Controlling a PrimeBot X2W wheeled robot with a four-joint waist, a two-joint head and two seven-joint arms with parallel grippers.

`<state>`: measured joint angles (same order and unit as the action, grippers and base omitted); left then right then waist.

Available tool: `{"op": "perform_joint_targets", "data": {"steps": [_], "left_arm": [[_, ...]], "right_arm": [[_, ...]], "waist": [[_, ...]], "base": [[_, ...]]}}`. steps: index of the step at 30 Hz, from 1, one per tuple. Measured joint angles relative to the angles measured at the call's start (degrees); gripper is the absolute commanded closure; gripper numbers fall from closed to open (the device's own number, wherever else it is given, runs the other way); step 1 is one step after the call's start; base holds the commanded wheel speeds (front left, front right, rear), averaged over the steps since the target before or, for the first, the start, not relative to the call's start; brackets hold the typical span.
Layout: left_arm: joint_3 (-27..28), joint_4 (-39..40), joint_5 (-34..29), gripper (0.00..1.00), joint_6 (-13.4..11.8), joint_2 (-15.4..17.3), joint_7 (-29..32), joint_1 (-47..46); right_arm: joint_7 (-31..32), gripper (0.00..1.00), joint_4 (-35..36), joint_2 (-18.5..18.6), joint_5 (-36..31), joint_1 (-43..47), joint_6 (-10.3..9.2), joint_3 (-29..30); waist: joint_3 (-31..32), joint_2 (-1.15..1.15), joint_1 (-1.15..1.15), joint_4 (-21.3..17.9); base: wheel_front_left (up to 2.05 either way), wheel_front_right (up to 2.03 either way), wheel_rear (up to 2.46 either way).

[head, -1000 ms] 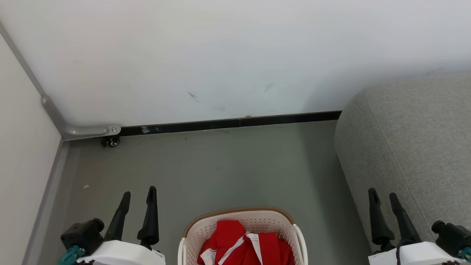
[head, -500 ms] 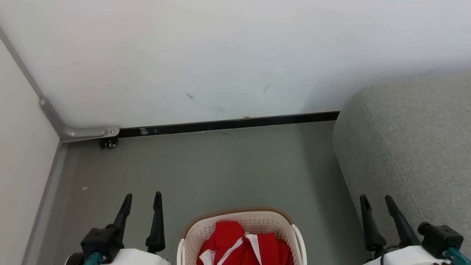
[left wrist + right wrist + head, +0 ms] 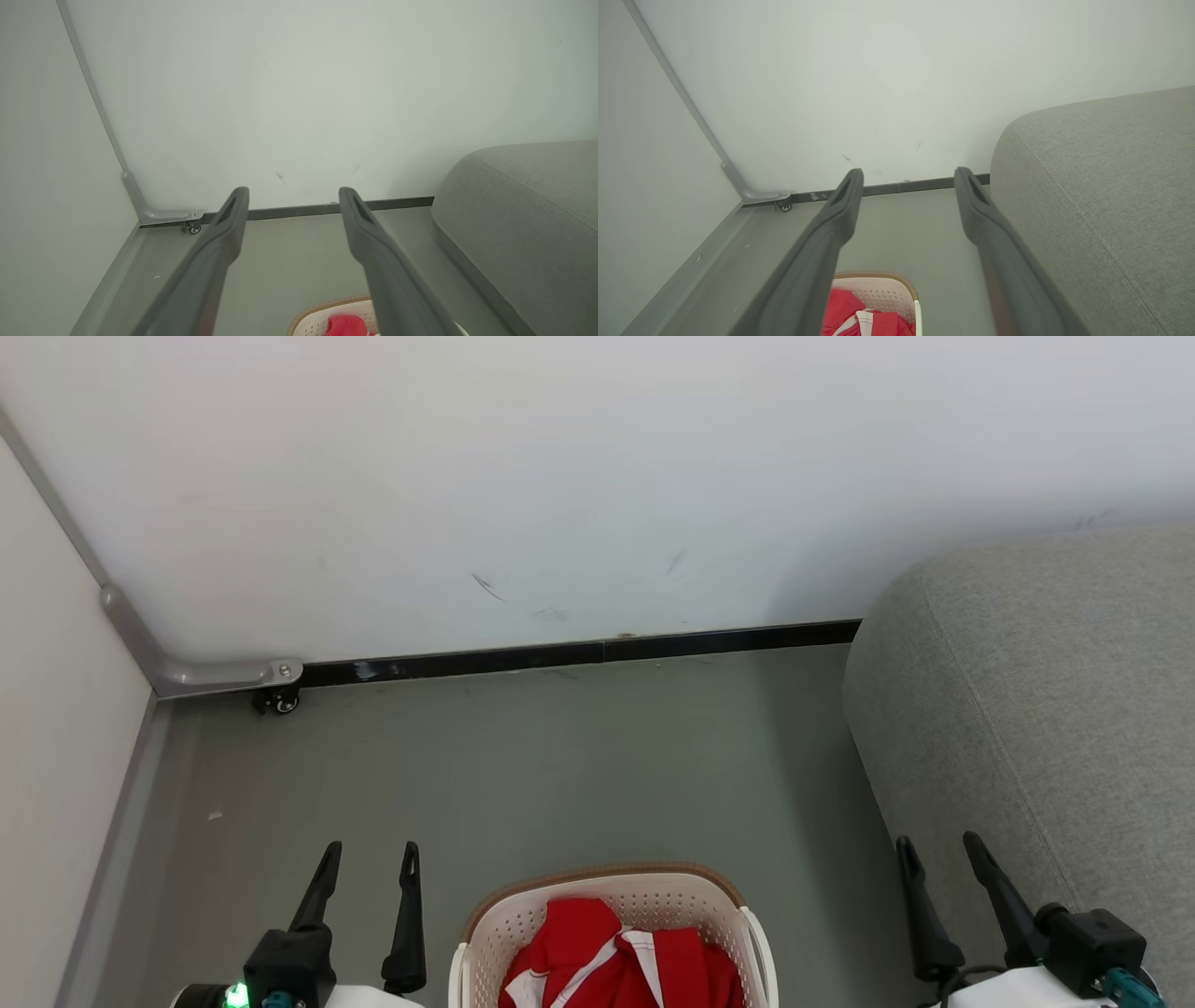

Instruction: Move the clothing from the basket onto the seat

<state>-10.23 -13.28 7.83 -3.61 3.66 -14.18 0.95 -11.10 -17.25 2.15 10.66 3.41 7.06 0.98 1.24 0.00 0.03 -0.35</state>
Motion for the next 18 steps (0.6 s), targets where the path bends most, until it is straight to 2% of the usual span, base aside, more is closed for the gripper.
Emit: {"op": "perform_joint_targets", "data": {"steps": [18], "left_arm": [[0.88,-2.12,0.55,0.00,-1.00,-0.23,0.00,-0.09]], "right_arm": [[-0.51,0.00,-1.04,0.01,1.55,-0.04,0.00,-0.31]], "waist": [[0.03,0.00,0.00,0.00]], "base": [[0.00,0.00,0.00]]}}
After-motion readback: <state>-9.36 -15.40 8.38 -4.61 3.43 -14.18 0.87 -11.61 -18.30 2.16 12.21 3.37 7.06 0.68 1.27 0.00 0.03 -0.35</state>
